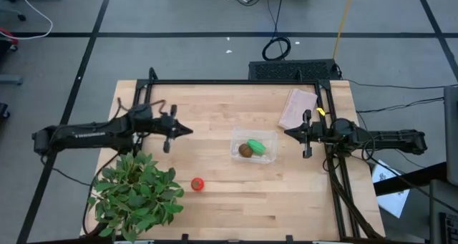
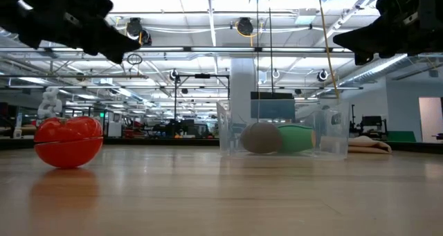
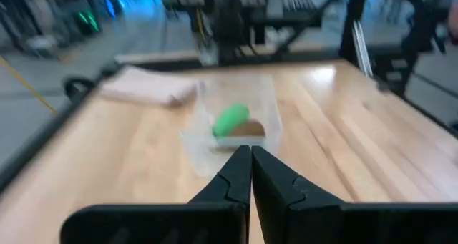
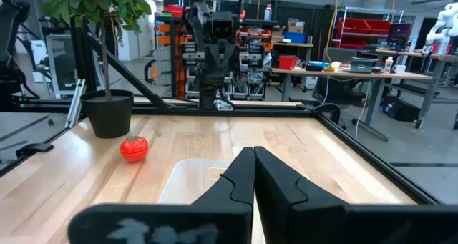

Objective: Pick and placing Produce into tupperware
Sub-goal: Put the red tomato into the transparent bin

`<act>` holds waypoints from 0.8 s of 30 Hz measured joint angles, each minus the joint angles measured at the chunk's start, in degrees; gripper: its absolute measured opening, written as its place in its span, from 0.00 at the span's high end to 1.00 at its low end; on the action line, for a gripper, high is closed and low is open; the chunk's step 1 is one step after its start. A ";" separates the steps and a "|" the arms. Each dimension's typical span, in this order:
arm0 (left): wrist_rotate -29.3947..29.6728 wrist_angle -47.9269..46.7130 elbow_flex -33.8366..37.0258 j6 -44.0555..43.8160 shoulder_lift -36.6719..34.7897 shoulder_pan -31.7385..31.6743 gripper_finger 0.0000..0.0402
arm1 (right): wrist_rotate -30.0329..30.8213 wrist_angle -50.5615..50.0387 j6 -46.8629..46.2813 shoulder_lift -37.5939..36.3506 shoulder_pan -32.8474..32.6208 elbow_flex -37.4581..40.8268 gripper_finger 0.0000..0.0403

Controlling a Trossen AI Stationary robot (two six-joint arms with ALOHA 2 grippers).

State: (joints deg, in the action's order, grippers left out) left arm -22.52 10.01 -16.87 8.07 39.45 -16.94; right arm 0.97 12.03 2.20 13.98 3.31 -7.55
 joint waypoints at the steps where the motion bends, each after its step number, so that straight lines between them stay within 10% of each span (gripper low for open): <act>1: 0.00 -0.89 -1.22 0.35 2.22 0.66 0.96 | 0.00 0.00 0.02 0.00 0.00 0.00 1.00; 24: -9.08 -9.50 -19.76 6.70 29.38 10.19 0.96 | 0.00 -0.31 -0.02 0.00 -0.02 -0.07 1.00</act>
State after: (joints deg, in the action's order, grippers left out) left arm -31.60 0.50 -36.63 14.76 68.82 -6.76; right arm 0.97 11.73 2.17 13.98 3.29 -7.62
